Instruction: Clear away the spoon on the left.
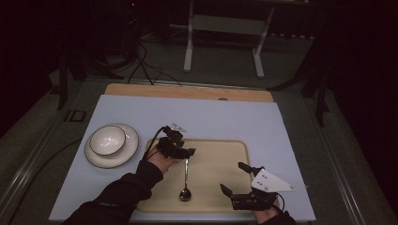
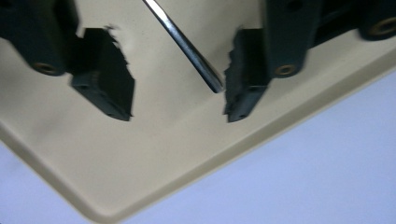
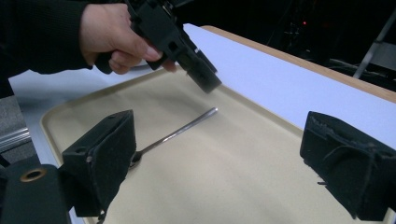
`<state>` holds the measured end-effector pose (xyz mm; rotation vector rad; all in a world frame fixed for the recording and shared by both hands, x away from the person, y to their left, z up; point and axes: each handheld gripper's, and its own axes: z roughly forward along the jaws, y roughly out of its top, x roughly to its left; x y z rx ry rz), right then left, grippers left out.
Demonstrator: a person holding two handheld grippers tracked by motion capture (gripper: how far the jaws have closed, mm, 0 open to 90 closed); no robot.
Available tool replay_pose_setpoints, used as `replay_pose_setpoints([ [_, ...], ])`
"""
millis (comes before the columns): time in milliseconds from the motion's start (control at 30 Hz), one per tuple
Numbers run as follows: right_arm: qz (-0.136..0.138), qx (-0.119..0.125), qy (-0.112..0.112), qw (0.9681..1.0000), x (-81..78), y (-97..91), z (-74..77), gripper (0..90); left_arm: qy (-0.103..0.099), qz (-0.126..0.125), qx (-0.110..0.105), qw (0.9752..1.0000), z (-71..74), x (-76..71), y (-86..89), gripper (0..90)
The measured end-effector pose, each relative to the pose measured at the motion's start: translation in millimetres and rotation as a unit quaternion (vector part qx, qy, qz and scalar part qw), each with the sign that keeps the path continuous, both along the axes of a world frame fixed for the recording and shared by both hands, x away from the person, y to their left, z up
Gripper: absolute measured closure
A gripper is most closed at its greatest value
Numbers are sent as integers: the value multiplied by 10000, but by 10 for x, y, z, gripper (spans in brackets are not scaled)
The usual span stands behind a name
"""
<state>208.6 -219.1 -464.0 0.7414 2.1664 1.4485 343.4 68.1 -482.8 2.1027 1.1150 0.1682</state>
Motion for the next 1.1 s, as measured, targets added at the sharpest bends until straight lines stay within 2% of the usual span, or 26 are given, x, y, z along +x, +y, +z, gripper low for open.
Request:
replay_pose_setpoints([
  [33, -3, -7, -1, 10000, 1, 2, -1, 108, 23, -34, -114, 9999, 16, -7, 10, 363],
  [167, -8, -19, 0, 10000, 6, 5, -6, 108, -154, -187, -284, 9993, 88, -53, 31, 237],
  [233, -12, -14, 17, 10000, 12, 6, -11, 108, -96, -331, -408, 9986, 103, -54, 26, 166],
  [267, -7, -13, 28, 10000, 14, 7, -11, 108, -91, -381, -437, 9983, 105, -58, 23, 155],
  [400, -13, -23, 22, 10000, 10, 10, -11, 108, -282, -482, -523, 9971, 90, -92, 16, 89],
  [433, -14, -31, 4, 10000, 9, 12, -10, 108, -310, -515, -526, 9968, 90, -99, 17, 17],
  [533, -11, -40, 24, 10000, 17, 16, -11, 108, -380, -621, -626, 9954, 104, -137, 36, 13],
  [633, 9, -45, 22, 10000, 21, 28, -10, 108, -568, -728, -516, 9944, 141, -200, 52, 13],
  [833, 12, -53, 10, 10000, 16, 30, -6, 108, -872, -795, -457, 9920, 265, -334, 157, 13],
  [967, 12, -37, 15, 10000, 19, 31, -9, 108, -929, -884, -552, 9902, 341, -403, 246, 13],
  [1100, 12, -70, 11, 10000, 18, 33, -7, 108, -960, -987, -556, 9889, 389, -469, 314, 13],
])
